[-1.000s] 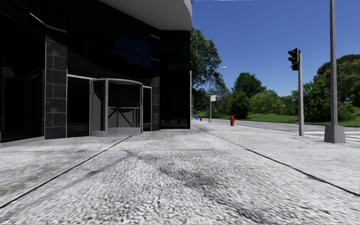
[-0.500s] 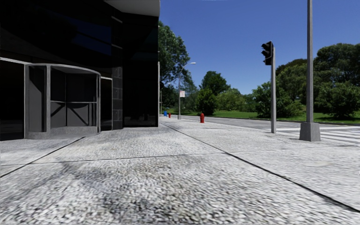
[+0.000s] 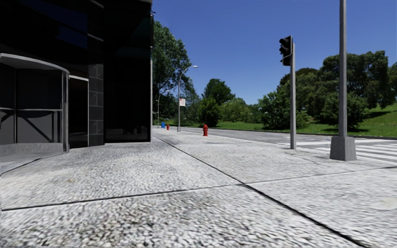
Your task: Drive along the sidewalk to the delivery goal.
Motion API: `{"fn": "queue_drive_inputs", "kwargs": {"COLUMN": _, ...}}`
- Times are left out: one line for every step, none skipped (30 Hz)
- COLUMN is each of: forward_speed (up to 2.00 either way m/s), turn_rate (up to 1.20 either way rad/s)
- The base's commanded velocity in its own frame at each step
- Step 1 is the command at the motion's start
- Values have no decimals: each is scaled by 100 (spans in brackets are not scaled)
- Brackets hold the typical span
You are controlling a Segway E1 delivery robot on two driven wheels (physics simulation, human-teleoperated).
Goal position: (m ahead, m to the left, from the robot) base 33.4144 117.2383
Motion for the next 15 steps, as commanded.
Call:
{"fn": "queue_drive_inputs", "kwargs": {"forward_speed": 200, "turn_rate": 0}}
{"fn": "queue_drive_inputs", "kwargs": {"forward_speed": 200, "turn_rate": 0}}
{"fn": "queue_drive_inputs", "kwargs": {"forward_speed": 200, "turn_rate": 0}}
{"fn": "queue_drive_inputs", "kwargs": {"forward_speed": 200, "turn_rate": 0}}
{"fn": "queue_drive_inputs", "kwargs": {"forward_speed": 200, "turn_rate": 0}}
{"fn": "queue_drive_inputs", "kwargs": {"forward_speed": 200, "turn_rate": 0}}
{"fn": "queue_drive_inputs", "kwargs": {"forward_speed": 200, "turn_rate": 0}}
{"fn": "queue_drive_inputs", "kwargs": {"forward_speed": 200, "turn_rate": 0}}
{"fn": "queue_drive_inputs", "kwargs": {"forward_speed": 200, "turn_rate": 0}}
{"fn": "queue_drive_inputs", "kwargs": {"forward_speed": 200, "turn_rate": 0}}
{"fn": "queue_drive_inputs", "kwargs": {"forward_speed": 200, "turn_rate": 0}}
{"fn": "queue_drive_inputs", "kwargs": {"forward_speed": 200, "turn_rate": 0}}
{"fn": "queue_drive_inputs", "kwargs": {"forward_speed": 200, "turn_rate": 0}}
{"fn": "queue_drive_inputs", "kwargs": {"forward_speed": 200, "turn_rate": 0}}
{"fn": "queue_drive_inputs", "kwargs": {"forward_speed": 200, "turn_rate": 0}}
